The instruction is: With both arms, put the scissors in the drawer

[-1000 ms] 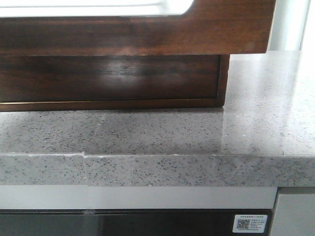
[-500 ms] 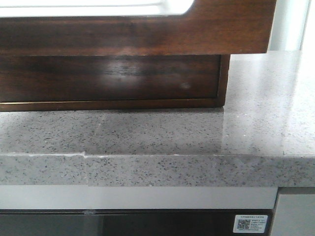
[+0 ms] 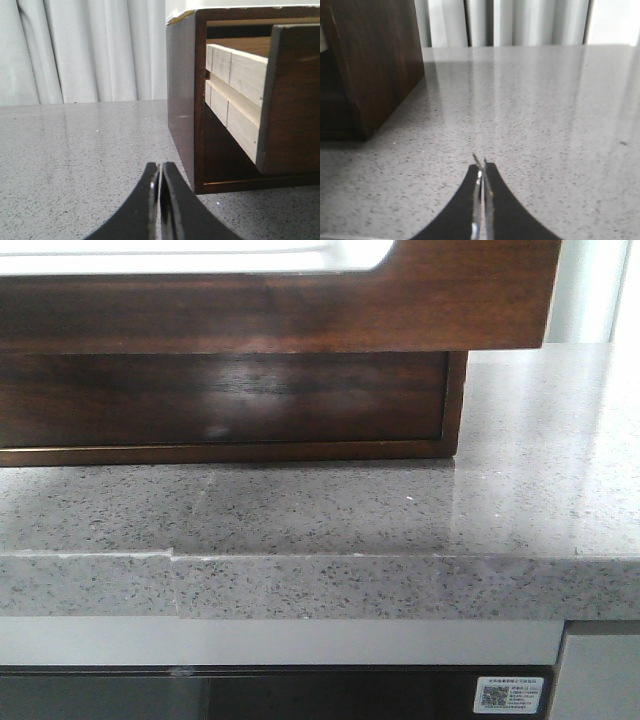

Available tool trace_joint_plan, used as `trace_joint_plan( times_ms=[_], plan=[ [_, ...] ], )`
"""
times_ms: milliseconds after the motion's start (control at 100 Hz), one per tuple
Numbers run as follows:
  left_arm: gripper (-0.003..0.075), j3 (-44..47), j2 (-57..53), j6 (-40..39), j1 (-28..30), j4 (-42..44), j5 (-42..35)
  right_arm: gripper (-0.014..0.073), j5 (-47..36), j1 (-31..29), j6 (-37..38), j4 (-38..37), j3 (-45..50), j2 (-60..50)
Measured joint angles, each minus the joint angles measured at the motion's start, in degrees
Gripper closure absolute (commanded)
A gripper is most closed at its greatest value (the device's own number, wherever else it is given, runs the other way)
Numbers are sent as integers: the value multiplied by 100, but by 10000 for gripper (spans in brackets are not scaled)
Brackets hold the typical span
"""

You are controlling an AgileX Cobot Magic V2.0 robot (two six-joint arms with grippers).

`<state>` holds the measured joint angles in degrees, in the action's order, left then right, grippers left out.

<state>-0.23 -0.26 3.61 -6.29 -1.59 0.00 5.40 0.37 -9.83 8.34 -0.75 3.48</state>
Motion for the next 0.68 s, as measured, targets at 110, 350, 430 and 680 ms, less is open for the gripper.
trace_joint_plan(
  times_ms=[110, 350, 430, 680],
  plan=[
    [741, 0, 0, 0, 0, 0, -30, 662, -197, 0, 348, -528, 131, -318],
    [741, 0, 0, 0, 0, 0, -30, 662, -333, 0, 890, -1033, 131, -407],
    [741, 0, 0, 0, 0, 0, -30, 662, -333, 0, 915, -1048, 131, -407],
    [741, 0, 0, 0, 0, 0, -30, 662, -333, 0, 938, -1061, 131, -407]
  ],
)
